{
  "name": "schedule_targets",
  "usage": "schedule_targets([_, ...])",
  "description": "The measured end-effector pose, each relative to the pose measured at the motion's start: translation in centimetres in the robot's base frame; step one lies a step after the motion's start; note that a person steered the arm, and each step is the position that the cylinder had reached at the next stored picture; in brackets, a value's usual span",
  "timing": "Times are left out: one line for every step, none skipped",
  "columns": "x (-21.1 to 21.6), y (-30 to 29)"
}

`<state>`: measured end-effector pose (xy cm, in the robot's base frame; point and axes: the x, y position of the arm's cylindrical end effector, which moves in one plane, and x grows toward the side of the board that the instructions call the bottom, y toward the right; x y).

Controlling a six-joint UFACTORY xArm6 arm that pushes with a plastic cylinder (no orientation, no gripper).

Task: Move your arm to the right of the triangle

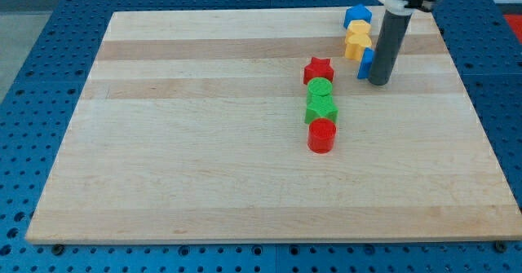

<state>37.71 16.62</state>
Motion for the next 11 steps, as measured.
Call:
schedule_targets([0.0,0.0])
schedule_targets([1.6,0.0])
schedule_targets([2.5,2.4])
schedule_targets([1.9,5.4])
schedule_targets([-0.5,6.1])
schedule_targets([-2.3,6.1])
schedule_targets([-2.5,6.0])
schedule_targets([-2.5,4.6])
schedule_targets([-2.5,3.9])
schedule_targets([-2.5,3.8])
schedule_targets([-2.5,3.5])
